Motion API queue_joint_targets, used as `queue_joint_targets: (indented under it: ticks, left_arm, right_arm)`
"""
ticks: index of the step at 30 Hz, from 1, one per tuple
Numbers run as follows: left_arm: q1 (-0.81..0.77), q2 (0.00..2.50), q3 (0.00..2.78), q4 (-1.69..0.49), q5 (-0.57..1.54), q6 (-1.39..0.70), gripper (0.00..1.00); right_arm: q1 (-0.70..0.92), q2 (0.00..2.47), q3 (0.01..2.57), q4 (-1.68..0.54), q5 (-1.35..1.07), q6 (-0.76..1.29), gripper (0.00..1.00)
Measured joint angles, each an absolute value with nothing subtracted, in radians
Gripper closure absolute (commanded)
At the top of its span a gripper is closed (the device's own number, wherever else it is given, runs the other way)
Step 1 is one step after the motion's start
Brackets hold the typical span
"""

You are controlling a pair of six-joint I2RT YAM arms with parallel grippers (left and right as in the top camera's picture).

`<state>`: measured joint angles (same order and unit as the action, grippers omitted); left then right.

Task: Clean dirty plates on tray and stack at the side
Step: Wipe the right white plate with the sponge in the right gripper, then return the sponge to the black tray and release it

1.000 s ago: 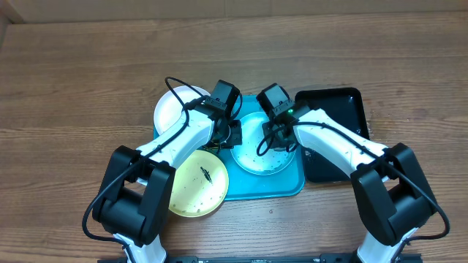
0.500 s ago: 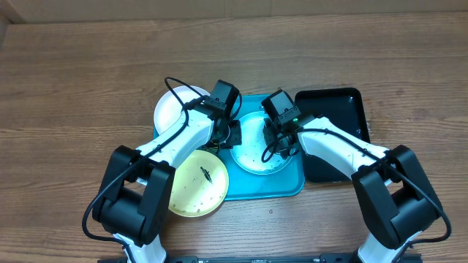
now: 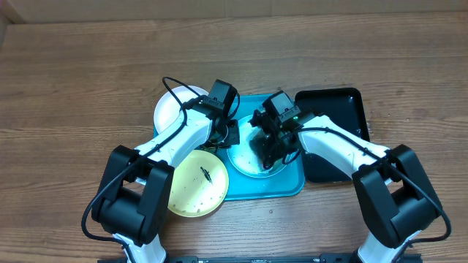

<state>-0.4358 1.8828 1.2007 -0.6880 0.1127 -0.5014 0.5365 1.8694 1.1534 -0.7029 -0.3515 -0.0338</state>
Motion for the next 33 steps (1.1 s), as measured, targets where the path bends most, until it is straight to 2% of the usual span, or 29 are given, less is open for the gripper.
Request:
queue_joint_targets:
  ticks: [5, 12, 22, 28, 33]
  left_arm:
    - [-0.436, 1.882, 1.201, -0.688, 0.113, -0.501, 0.96]
    - [-0.436, 1.883, 1.201, -0.688, 0.113, -0.501, 0.96]
    - [-0.436, 1.883, 1.201, -0.688, 0.113, -0.501, 0.96]
    - [-0.436, 1.883, 1.201, -0.688, 0.113, -0.501, 0.96]
    - [-0.436, 1.883, 1.201, -0.687, 0.113, -0.5, 0.96]
  right_arm:
    - [0.516, 1.885, 1.235, -0.742, -0.484, -0.043, 0.96]
    - [0.397, 1.886, 1.423, -0.921, -0.546, -0.052, 0.96]
    - [0.288, 1.886, 1.435, -0.999, -0.545, -0.053, 0.96]
    - [0.165, 1.886, 1.435, -1.095, -0.474, -0.052, 0.96]
    - [0.088, 1.886, 1.435, -1.159, -0.32, -0.031, 0.96]
